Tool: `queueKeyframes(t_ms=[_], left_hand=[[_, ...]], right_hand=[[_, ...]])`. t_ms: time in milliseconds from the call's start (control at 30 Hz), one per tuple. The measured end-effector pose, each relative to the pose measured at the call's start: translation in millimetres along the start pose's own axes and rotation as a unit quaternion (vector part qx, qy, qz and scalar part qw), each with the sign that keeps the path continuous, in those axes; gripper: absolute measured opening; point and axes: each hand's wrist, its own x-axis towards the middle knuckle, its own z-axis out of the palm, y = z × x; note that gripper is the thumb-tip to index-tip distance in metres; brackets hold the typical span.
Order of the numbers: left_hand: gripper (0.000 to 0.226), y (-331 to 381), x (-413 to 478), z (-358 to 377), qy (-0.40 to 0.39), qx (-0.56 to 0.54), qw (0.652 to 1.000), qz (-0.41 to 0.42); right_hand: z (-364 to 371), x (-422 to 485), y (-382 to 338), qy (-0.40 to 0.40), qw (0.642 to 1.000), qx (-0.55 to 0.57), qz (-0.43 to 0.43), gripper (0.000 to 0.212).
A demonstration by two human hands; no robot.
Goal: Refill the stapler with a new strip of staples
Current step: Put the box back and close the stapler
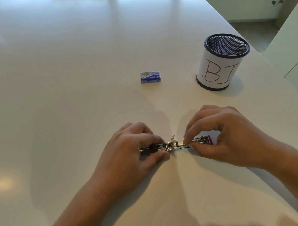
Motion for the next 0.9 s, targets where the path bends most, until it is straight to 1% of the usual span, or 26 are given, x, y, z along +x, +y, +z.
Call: queueKeyframes(t_ms=[133, 267, 367, 533, 633, 733, 900], left_hand=[[0.015, -1.2, -0.4, -0.5, -0.002, 0.001, 1.0, 0.001], [0.014, -1.7, 0.2, 0.4, -0.002, 0.004, 1.0, 0.002], [0.014, -2.6, 0.3, 0.6, -0.001, 0.0, 1.0, 0.002], [0.014, -3.2, 0.6, 0.5, 0.0, -0.004, 1.0, 0.005], [0.014, -2.7, 0.9, 0.2, 0.0, -0.002, 1.0, 0.005], [0.014, -1.8, 1.0, -0.4, -0.002, -0.006, 1.0, 0.004], [0.013, -1.9, -0.6, -0.1, -0.001, -0.004, 1.0, 0.0]], right_hand=[[0.4, -0.6, 0.3, -0.015, 1.0, 0.001, -0.003, 0.016], [0.0, -1.6, 1.7, -0.005, 1.0, 0.002, 0.013, 0.022], [1.3, -0.7, -1.2, -0.005, 1.0, -0.013, 0.001, 0.021], [3.3, 0.8, -8.7, -0.055, 0.997, -0.056, -0.013, 0.022], [1.9, 0.0, -10.5, -0.068, 0.994, -0.079, -0.014, 0.022], [-1.1, -3.2, -11.1, -0.063, 0.993, -0.095, -0.013, 0.019], [-5.3, -9.6, -7.6, -0.039, 0.995, -0.087, -0.004, 0.015]])
